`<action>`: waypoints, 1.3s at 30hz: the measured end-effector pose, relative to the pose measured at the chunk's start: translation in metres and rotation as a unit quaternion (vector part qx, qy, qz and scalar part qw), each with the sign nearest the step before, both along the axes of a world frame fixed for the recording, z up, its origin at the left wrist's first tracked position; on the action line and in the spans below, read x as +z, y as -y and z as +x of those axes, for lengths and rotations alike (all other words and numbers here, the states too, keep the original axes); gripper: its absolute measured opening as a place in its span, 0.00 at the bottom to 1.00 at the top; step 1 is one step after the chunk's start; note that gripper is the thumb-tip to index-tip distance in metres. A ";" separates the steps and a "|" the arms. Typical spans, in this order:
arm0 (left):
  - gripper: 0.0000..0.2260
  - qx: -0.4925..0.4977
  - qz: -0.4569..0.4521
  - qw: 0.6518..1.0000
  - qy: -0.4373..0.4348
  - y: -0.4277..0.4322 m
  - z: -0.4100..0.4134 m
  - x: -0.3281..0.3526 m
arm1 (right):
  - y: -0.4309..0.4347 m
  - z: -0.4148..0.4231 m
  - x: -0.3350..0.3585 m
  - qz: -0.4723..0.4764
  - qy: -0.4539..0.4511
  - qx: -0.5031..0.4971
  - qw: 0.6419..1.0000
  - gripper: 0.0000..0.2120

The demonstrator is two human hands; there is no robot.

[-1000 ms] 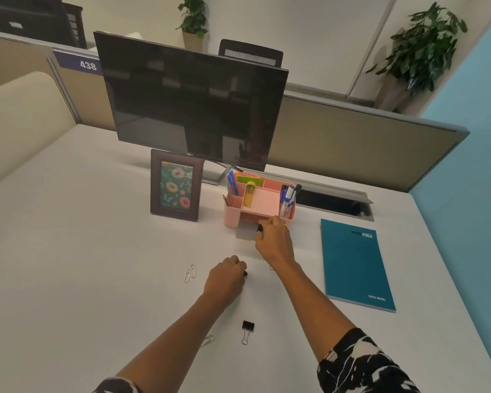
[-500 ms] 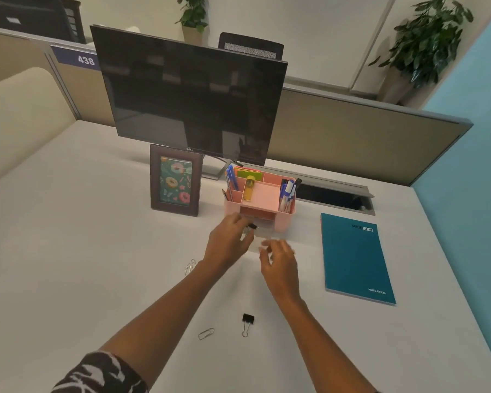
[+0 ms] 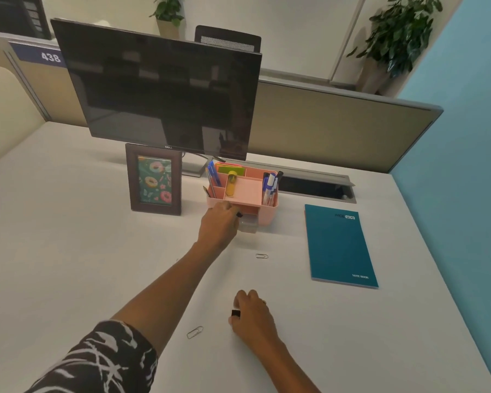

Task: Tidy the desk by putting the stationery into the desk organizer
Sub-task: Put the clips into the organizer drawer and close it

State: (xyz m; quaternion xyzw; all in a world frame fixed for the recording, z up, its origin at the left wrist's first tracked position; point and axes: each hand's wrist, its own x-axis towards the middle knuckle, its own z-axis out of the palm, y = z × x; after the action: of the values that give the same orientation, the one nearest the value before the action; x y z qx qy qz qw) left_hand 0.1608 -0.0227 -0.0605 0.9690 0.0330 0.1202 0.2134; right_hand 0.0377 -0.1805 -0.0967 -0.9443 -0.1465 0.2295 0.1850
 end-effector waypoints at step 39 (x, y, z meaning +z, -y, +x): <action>0.12 0.046 -0.055 0.997 0.018 -0.021 -0.018 -0.033 | -0.052 0.150 0.038 0.175 0.218 -0.107 0.954 0.13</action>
State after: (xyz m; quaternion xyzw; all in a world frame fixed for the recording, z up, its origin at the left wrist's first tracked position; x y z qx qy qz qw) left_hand 0.1429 -0.0012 -0.0933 0.9510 0.0804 0.1449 0.2608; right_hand 0.1878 -0.1280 -0.0588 -0.9342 -0.1193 -0.0320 0.3346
